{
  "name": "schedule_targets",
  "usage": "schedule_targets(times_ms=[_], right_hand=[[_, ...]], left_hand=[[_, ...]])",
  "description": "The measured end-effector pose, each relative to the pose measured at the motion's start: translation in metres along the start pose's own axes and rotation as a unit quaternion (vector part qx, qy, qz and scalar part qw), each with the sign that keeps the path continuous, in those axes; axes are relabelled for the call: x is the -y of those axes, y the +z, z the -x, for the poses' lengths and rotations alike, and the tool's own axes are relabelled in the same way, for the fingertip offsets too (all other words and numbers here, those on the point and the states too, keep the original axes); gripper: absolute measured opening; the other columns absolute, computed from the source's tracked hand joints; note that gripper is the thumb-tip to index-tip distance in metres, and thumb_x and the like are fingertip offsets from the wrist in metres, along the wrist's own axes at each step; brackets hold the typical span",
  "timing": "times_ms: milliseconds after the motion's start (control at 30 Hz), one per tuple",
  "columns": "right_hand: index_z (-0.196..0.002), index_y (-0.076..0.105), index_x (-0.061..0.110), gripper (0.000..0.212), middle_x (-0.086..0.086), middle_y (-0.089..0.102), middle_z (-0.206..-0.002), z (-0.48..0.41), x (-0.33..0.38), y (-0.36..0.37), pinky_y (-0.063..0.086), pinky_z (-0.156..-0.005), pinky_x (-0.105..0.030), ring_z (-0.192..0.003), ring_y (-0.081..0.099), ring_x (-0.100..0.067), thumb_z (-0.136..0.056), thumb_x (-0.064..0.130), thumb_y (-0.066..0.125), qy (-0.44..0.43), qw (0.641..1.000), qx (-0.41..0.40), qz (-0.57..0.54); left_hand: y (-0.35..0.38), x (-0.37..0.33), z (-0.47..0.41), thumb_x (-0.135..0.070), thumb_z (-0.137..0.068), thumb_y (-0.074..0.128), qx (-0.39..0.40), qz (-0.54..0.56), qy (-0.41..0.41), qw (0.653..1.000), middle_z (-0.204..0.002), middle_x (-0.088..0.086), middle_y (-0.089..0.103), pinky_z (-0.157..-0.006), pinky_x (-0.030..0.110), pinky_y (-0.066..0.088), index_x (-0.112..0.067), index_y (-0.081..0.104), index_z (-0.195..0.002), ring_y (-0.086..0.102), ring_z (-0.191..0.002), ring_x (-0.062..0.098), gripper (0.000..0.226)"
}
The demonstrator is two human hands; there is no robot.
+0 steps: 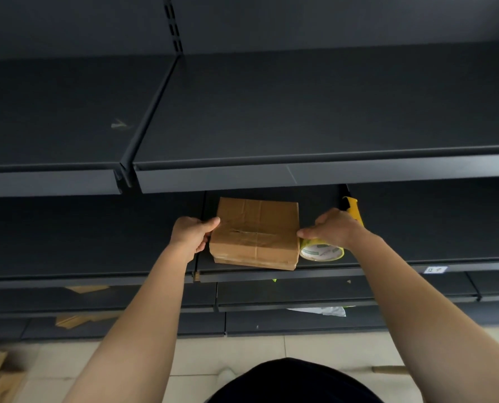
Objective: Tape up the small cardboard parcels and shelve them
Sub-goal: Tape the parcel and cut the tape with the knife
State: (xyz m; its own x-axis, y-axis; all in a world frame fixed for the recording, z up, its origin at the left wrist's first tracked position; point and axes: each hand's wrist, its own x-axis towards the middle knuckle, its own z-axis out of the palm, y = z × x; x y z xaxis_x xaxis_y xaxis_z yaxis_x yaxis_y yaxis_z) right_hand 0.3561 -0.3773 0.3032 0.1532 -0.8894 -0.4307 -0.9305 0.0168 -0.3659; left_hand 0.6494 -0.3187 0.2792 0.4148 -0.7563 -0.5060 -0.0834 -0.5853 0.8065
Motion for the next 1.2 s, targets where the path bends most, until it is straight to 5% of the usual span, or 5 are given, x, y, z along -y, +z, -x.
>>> schedule_targets(times_ms=[200, 333, 567, 800, 1200], right_hand=[[-0.068, 0.062, 0.017, 0.048, 0.001, 0.063, -0.071, -0.001, -0.001, 0.001, 0.041, -0.06, -0.027, -0.067, 0.06, -0.013, -0.075, 0.065, 0.062, -0.005, 1.0, 0.005, -0.005], [-0.07, 0.063, 0.017, 0.048, 0.0, 0.064, -0.073, 0.0, -0.001, 0.003, 0.043, -0.066, -0.029, -0.068, 0.059, -0.013, -0.075, 0.064, 0.062, -0.001, 1.0, 0.006, -0.008], [-0.073, 0.062, 0.019, 0.048, -0.001, 0.065, -0.083, 0.003, 0.001, 0.004, 0.046, -0.092, -0.044, -0.089, 0.061, -0.022, -0.076, 0.067, 0.059, 0.008, 1.0, 0.012, 0.0], [-0.07, 0.061, 0.02, 0.042, 0.001, 0.061, -0.078, 0.001, 0.005, 0.004, 0.045, -0.097, -0.049, -0.089, 0.061, -0.022, -0.081, 0.061, 0.06, -0.007, 1.0, 0.029, -0.008], [-0.068, 0.059, 0.018, 0.041, 0.001, 0.06, -0.074, 0.001, 0.005, 0.004, 0.041, -0.098, -0.049, -0.092, 0.062, -0.024, -0.082, 0.056, 0.063, -0.02, 0.998, 0.038, -0.036]], left_hand=[[-0.003, 0.005, 0.005, -0.039, -0.077, 0.076, -0.028, 0.01, -0.012, 0.999, -0.102, 0.009, 0.061, -0.053, 0.027, 0.049, -0.011, 0.054, -0.106, 0.063, -0.09, 0.026, 0.045], [0.008, 0.001, 0.011, -0.03, -0.079, 0.076, -0.126, -0.074, 0.08, 0.986, -0.086, 0.008, 0.061, -0.064, 0.03, 0.048, -0.012, 0.051, -0.076, 0.055, -0.072, 0.017, 0.031], [0.035, 0.0, 0.027, -0.014, -0.093, 0.058, -0.199, -0.08, 0.125, 0.969, -0.101, 0.011, 0.068, -0.074, 0.025, 0.046, -0.005, 0.069, -0.103, 0.058, -0.083, 0.015, 0.017], [0.051, 0.005, 0.037, -0.042, -0.097, 0.046, -0.156, -0.21, 0.132, 0.956, -0.094, 0.013, 0.062, -0.069, 0.037, 0.048, -0.003, 0.059, -0.094, 0.058, -0.085, 0.026, 0.04], [0.056, 0.005, 0.037, -0.045, -0.083, 0.068, -0.15, -0.117, 0.088, 0.978, -0.09, 0.006, 0.065, -0.063, 0.027, 0.045, -0.009, 0.063, -0.087, 0.063, -0.085, 0.023, 0.036]])
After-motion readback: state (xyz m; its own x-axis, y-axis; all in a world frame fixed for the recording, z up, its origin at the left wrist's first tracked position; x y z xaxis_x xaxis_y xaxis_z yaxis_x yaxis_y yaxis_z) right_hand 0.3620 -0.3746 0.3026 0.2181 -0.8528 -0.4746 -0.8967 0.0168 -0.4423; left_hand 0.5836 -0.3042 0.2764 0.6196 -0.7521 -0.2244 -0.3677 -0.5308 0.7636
